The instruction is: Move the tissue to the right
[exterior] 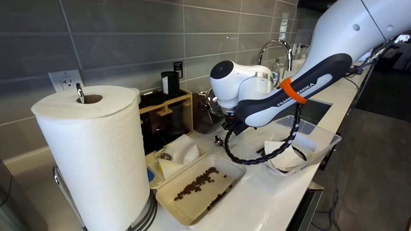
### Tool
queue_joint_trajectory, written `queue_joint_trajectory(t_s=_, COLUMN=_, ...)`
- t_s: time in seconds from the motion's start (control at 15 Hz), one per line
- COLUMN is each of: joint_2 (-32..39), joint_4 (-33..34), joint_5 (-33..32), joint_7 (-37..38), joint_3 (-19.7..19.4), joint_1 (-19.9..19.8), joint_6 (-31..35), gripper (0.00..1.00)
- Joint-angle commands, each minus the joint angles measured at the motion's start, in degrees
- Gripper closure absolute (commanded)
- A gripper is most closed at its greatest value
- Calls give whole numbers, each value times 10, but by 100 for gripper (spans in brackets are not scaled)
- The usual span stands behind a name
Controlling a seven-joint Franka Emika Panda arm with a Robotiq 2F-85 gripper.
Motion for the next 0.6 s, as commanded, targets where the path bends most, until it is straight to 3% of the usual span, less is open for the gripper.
queue_joint_trajectory(t_s=0.0, joint_2=12, joint_4=-6, joint_5=-8, joint_7=17, joint_3=10, joint_1=-3, joint_6=20, gripper=100)
queue_joint_trajectory(t_s=0.27, joint_2=14, joint_4=-4, joint_5=-8, joint_7=11, joint_3=16, joint_1=-2, joint_6=23, gripper=100)
queue_joint_trajectory(t_s=0.33, joint_2=14, joint_4=-4, joint_5=1, joint_7=7, joint_3=19, joint_1=-4, joint_6=21, gripper=74)
queue_joint_trajectory(t_s=0.4, joint_2=14, joint_4=-3, joint_5=-2, joint_7=8, joint_3=19, joint_1=-4, joint_6=21, gripper=73)
queue_joint_trajectory(t_s=0.53, joint_2=8, joint_4=-3, joint_5=0, joint_7=5, joint_3=19, joint_1=-5, joint_6=16, gripper=60)
